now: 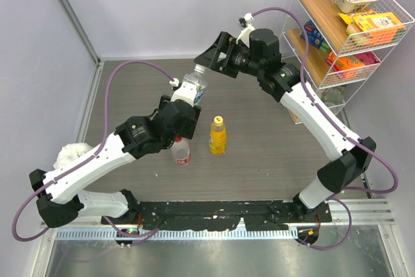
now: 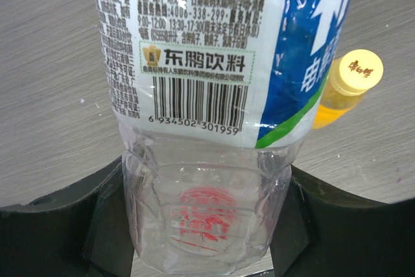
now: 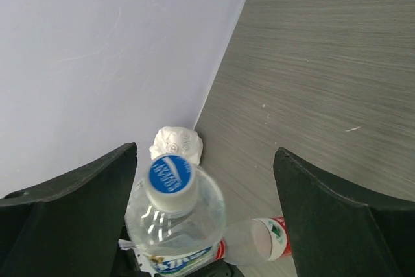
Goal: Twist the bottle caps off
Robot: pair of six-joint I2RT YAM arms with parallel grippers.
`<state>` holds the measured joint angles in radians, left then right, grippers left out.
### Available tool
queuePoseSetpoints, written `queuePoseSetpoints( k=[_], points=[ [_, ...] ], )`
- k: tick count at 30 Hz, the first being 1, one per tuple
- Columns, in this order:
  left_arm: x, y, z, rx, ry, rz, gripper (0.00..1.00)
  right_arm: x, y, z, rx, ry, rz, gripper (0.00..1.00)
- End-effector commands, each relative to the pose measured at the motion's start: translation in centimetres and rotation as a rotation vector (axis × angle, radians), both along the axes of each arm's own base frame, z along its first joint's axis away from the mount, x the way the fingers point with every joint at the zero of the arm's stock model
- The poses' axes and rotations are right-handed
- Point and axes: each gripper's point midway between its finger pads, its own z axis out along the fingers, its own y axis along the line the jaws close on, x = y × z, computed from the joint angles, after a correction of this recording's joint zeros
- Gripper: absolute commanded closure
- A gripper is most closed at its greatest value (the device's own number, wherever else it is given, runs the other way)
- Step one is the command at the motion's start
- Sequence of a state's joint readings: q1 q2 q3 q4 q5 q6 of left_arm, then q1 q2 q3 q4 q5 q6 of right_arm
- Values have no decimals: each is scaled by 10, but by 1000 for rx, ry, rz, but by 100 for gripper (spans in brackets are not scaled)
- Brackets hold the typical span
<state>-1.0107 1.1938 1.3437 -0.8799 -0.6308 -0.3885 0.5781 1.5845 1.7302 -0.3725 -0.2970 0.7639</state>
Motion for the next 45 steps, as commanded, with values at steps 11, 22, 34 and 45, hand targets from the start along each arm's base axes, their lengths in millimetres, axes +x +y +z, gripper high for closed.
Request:
queuePoseSetpoints(
  k=[11,22,34,45],
  points=[
    [7,-2,17,-20,-40,26,100,-18,22,27,109,-25,91,30],
    [5,-1,15,-27,-30,23,100,-18,24,24,115,-22,101,98],
    [-12,-21,21,-150,31,-89,100,-51,24,66,257,-224,291,98],
    [-43,-58,37,-396,90,-281,100,-111,-9,121,369,-543,480,98]
  ],
)
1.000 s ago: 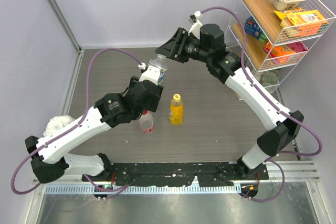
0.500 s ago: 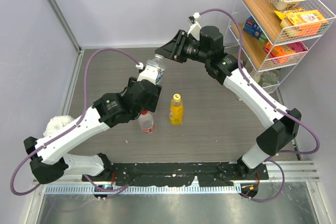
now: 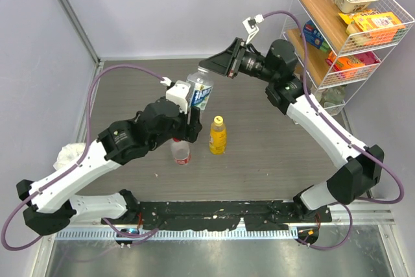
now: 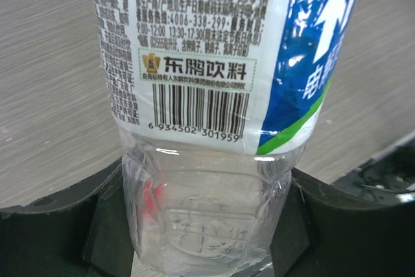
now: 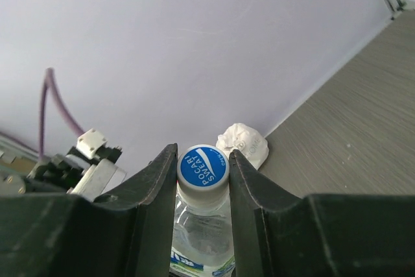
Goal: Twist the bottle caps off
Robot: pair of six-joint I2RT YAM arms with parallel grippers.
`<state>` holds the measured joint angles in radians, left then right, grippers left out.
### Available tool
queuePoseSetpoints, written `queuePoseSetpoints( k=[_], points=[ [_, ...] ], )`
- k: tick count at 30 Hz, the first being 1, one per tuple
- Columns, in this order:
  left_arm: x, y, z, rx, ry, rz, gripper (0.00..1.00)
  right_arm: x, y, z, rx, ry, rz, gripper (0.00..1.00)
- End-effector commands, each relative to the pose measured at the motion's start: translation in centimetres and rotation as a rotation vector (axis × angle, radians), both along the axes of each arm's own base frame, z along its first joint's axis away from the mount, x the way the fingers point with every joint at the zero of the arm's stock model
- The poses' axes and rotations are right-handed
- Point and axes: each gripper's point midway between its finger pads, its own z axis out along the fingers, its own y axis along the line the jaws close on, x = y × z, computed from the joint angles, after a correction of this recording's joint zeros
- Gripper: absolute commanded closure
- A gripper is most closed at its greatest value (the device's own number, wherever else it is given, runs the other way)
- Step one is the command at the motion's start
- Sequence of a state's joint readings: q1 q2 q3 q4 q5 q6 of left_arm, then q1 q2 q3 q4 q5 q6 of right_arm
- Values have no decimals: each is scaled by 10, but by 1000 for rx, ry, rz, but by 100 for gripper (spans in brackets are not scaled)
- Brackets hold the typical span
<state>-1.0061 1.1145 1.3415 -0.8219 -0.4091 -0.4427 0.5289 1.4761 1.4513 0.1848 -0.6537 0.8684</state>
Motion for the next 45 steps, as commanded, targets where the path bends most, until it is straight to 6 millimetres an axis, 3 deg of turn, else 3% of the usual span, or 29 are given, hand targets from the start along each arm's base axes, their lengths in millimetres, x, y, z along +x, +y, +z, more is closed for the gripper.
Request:
queuePoseSetpoints(
  k=[1,7,15,28,38,45],
  points=[
    [-23,-36,19,-198,31,-167,100,-72,-18,79,137,-333,166,98],
    [-45,-64,27,-304,72,-338,100,-97,-27,92,195,-416,252,98],
    [-51,-61,28,-337,63,-355,100,-101,-38,97,225,-416,272,98],
    [-45,-50,23,-305,46,-298,100,-73,-39,87,179,-351,174,94],
    [-43,-42,20,-289,34,-274,100,-38,-63,89,177,-300,-28,98],
    [-43,-39,20,-285,31,-268,100,-18,-67,75,132,-245,-102,98]
  ],
)
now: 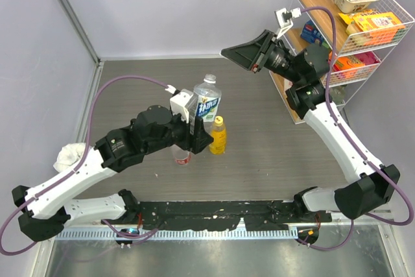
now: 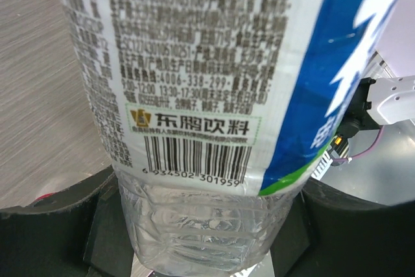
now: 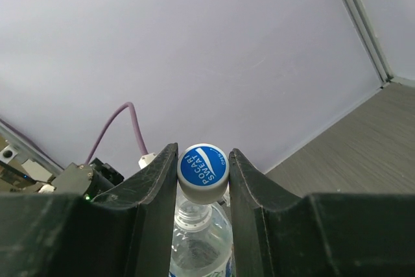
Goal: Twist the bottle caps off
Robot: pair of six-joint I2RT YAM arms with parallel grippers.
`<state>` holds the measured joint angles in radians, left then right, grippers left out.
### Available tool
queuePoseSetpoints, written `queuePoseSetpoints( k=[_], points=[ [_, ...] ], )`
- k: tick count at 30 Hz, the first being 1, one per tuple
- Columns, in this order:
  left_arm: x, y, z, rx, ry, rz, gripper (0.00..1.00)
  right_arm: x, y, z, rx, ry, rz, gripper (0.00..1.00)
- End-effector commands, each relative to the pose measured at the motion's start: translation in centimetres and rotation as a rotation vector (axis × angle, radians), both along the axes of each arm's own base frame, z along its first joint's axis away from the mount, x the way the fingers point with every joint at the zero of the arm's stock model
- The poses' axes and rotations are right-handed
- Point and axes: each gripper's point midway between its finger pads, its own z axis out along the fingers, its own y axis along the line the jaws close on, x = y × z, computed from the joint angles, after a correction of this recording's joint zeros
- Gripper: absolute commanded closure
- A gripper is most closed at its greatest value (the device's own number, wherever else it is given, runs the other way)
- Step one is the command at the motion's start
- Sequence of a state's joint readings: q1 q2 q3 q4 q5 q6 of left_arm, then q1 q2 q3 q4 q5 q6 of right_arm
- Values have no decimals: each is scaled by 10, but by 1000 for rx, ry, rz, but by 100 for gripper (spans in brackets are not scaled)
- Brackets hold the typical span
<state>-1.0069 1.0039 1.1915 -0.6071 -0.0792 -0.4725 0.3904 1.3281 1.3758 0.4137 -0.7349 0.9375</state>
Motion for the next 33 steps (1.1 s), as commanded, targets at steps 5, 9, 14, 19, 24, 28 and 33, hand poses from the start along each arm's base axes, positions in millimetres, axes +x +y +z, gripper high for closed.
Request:
queuePoseSetpoints(
  k=[5,9,14,19,24,28,33],
  points=[
    [-1,6,17,-41,-37,16,100,16,-6,-3,-46,6,-104,98],
    [1,9,22,-47,-52,25,100,33,-10,-23,-122,40,-184,98],
    [1,11,30,-64,-75,26,100,65,-22,-82,-290,136,-340,98],
    [1,11,36,-80,-94,24,100,92,-37,-151,-443,227,-467,98],
    [2,11,37,-83,-100,26,100,112,-58,-239,-623,387,-584,98],
    [3,10,37,-81,-100,27,100,112,-67,-301,-759,522,-596,98],
    [3,13,35,-77,-101,39,100,99,-91,-365,-937,660,-634,98]
  ],
)
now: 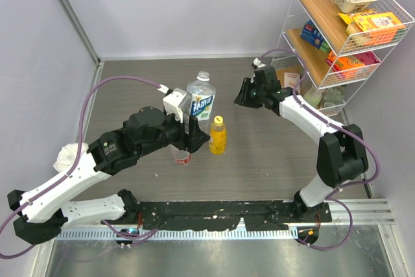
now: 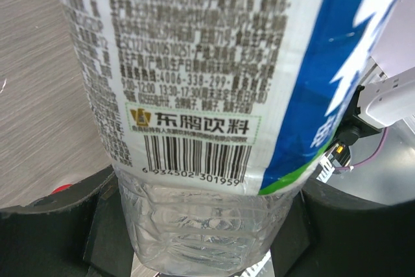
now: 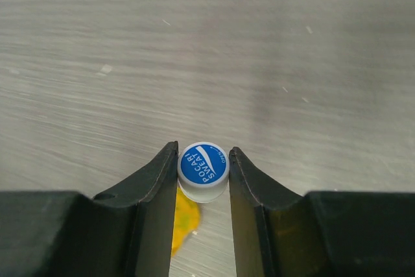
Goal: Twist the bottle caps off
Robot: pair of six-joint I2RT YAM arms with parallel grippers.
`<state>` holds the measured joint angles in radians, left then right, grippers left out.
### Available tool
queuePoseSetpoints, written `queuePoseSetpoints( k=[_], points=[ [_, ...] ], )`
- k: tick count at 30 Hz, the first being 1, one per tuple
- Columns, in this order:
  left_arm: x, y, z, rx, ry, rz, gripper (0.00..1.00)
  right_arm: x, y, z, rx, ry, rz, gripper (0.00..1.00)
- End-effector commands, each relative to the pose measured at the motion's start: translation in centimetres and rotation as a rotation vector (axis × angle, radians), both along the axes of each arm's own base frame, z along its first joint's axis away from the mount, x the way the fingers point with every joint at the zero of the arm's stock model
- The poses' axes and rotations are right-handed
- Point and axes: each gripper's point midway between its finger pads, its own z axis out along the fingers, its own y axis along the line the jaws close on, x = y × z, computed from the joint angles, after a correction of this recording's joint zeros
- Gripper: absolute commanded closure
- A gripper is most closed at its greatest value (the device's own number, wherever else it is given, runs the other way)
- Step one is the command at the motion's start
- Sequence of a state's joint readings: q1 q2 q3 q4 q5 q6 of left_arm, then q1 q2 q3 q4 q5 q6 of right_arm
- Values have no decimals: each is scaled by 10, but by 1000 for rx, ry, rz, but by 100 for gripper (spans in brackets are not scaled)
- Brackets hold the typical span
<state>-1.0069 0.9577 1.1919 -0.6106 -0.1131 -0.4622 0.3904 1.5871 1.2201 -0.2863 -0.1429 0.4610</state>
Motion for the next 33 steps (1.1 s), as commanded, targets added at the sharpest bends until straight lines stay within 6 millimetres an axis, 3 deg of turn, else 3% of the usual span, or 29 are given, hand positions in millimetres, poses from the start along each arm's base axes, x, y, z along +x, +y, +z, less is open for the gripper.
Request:
queuePoseSetpoints(
  k=[1,4,7,8,9,15,19,26,32,33],
  points=[
    [3,2,22,-52,-63,12,100,-11,-31,-43,-168,99,-68,98],
    [4,2,20,-52,-63,17,100,-24,-40,-79,-224,202,-71,89],
    [6,3,18,-46,-64,25,100,-35,-43,-104,-247,272,-74,86],
    [6,2,18,-46,-65,26,100,-39,-44,-111,-252,290,-75,80],
    [7,2,17,-43,-63,28,100,-39,-44,-113,-253,293,-76,78],
    [5,0,19,-52,-59,16,100,-40,-53,-108,-276,267,-109,42],
    [4,1,19,-52,-59,16,100,-38,-52,-99,-263,247,-114,24],
    [4,2,17,-44,-57,22,100,-34,-48,-60,-204,156,-119,12],
    [4,3,17,-39,-59,22,100,-29,-49,6,-172,13,-114,9],
    [4,4,18,-42,-59,22,100,-27,-48,27,-152,-32,-110,9]
  ],
)
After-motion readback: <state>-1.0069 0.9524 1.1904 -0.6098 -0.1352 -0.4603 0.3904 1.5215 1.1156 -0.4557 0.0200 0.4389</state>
